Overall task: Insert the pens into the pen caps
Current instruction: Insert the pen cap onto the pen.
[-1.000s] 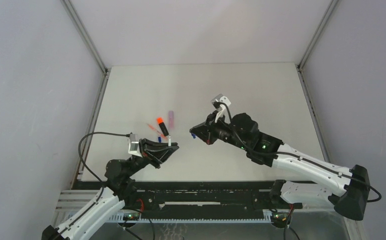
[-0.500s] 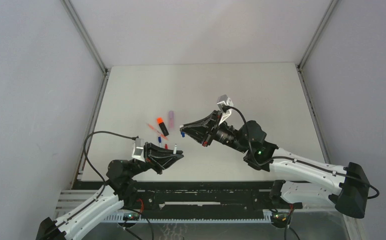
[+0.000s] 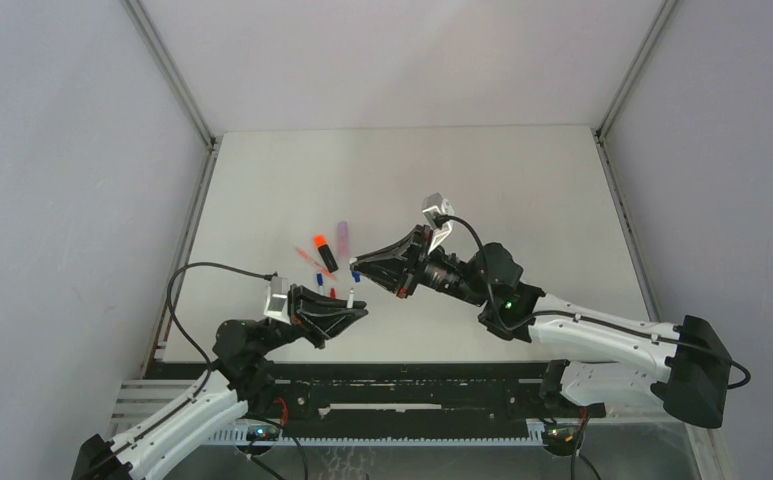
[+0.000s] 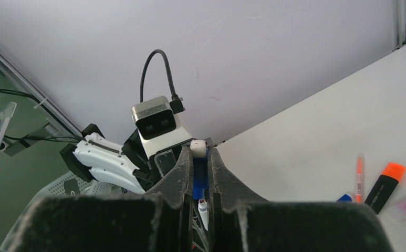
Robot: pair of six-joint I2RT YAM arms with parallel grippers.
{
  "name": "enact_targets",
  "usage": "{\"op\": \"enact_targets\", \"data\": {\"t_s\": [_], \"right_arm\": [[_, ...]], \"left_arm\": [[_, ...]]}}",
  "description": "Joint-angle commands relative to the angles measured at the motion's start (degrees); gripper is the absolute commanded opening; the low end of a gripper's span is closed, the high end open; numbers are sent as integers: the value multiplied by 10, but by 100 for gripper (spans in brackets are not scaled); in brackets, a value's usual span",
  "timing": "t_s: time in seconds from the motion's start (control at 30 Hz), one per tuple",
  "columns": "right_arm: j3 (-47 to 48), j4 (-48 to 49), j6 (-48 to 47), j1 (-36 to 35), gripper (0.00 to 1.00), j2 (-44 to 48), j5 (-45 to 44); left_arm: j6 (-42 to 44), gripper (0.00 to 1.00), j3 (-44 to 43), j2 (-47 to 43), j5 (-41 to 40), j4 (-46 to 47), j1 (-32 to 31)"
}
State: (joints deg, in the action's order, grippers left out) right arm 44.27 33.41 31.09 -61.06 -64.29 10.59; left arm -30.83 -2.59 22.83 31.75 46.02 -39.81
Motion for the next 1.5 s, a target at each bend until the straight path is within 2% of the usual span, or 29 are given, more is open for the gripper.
{"op": "enact_targets", "data": {"t_s": [0.0,1.47], "right_arm": [[3,37,14,-7,0,-6,12],[3,39,11,-25,0,-32,24]], "left_arm": [[11,0,-17,-4,2,27,-4],[-3,0,-13,-35,-21,32,-6]]}}
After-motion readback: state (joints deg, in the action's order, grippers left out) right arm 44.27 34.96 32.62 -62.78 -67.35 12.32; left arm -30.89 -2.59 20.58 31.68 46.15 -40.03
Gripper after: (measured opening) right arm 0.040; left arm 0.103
